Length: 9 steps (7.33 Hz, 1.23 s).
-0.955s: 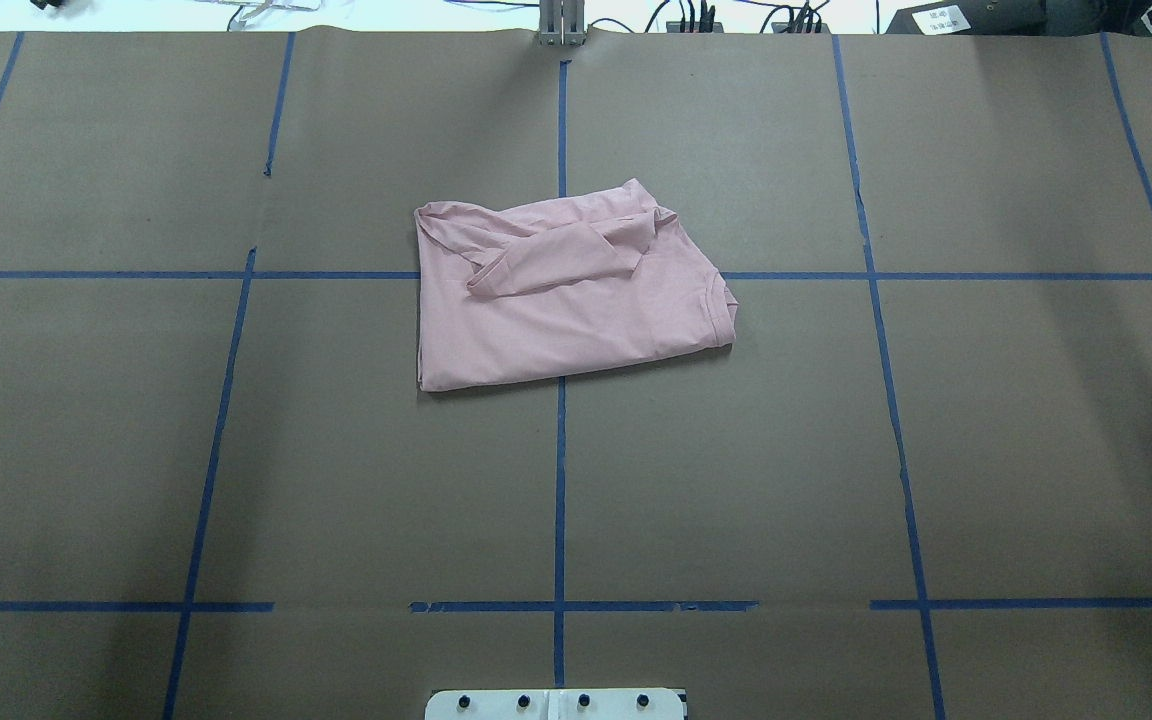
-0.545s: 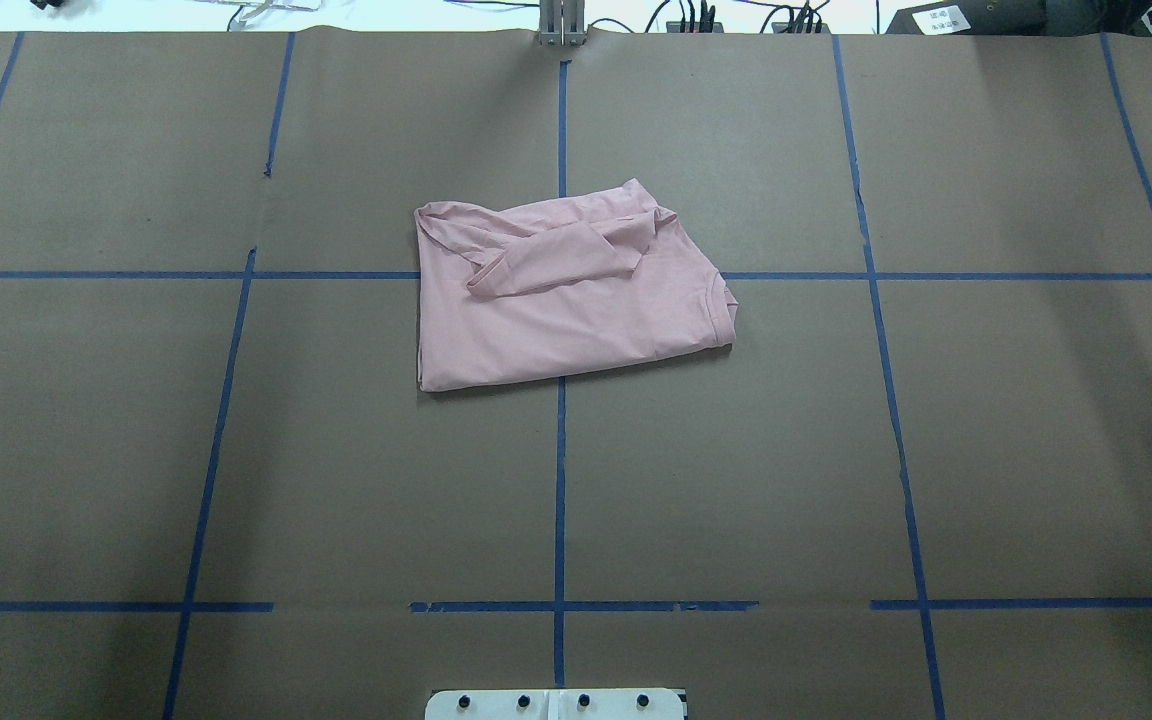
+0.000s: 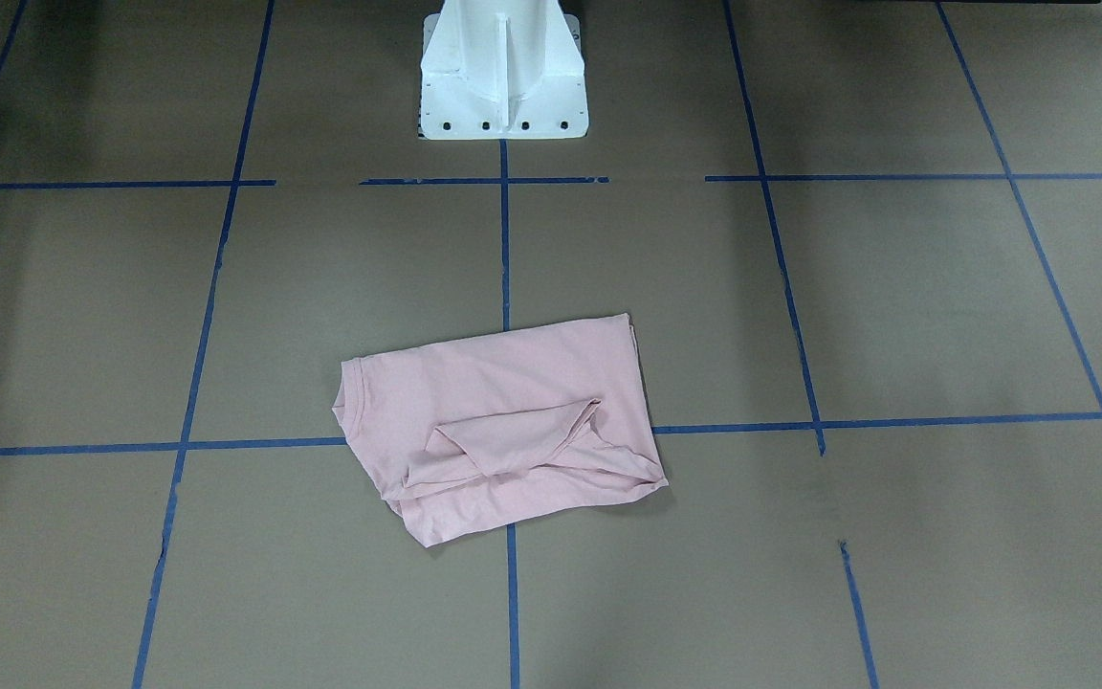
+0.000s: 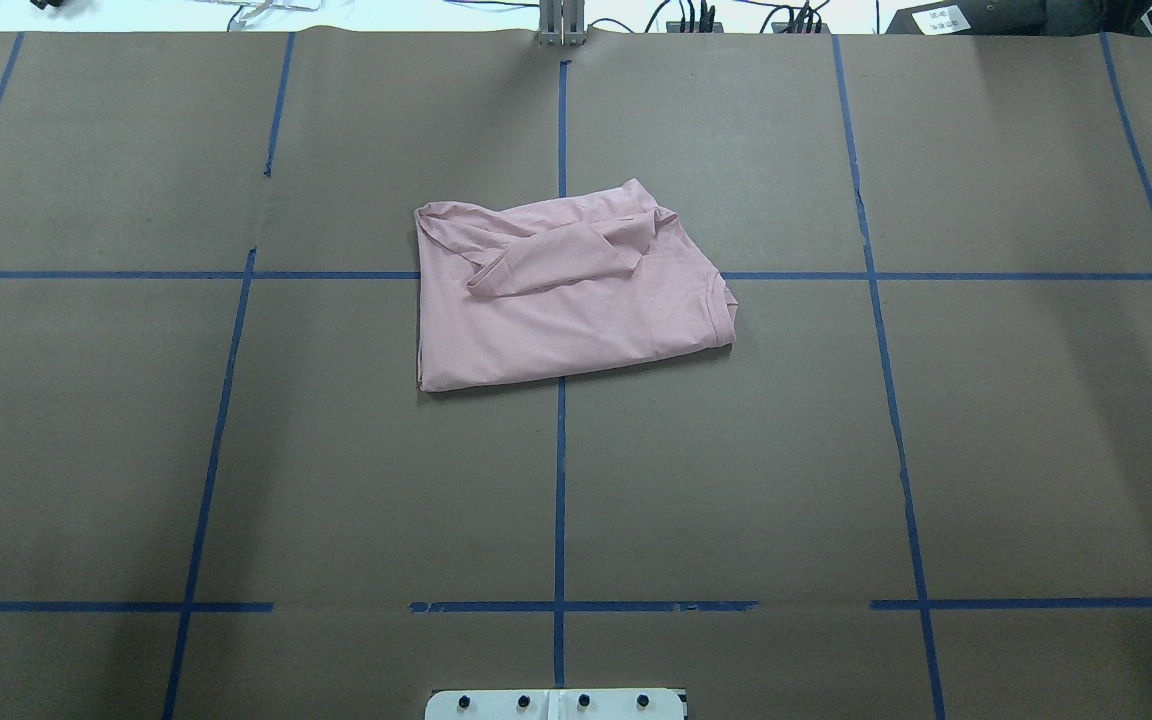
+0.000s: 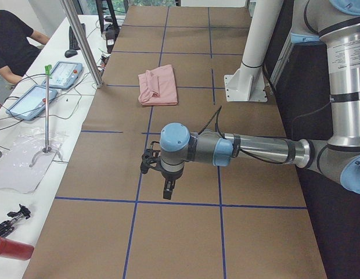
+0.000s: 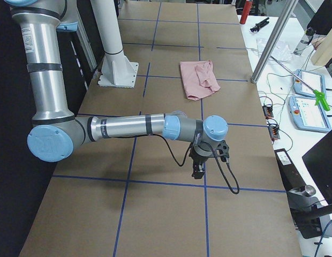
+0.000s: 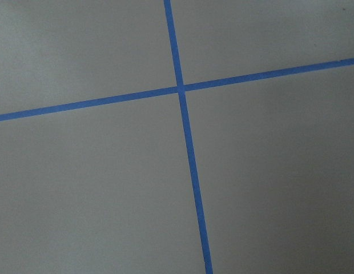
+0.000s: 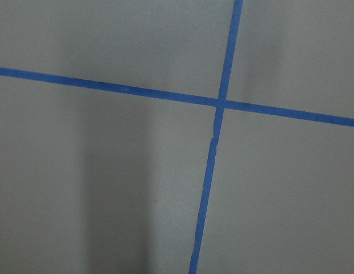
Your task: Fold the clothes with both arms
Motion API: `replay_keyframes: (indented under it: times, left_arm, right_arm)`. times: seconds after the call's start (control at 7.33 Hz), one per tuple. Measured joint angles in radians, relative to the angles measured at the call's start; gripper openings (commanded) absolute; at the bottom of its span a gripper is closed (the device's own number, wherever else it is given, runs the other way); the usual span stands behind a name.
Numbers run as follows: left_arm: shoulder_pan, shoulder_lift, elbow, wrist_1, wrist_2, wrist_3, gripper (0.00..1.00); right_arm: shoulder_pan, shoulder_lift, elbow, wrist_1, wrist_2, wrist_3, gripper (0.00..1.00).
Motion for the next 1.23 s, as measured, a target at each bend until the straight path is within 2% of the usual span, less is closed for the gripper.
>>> replay_keyframes:
  times: [0.41, 1.23]
  left_arm:
    - [0.001, -0.008, -0.001, 0.043, 0.000, 0.000, 1.00]
    - [0.001, -0.013, 0.025, 0.040, -0.008, 0.001, 1.00]
  right_arm:
    - [0.000, -0.041, 0.048, 0.001, 0.000, -0.003, 1.00]
    - [0.027, -0.034, 0.061, 0.001, 0.015, 0.002, 1.00]
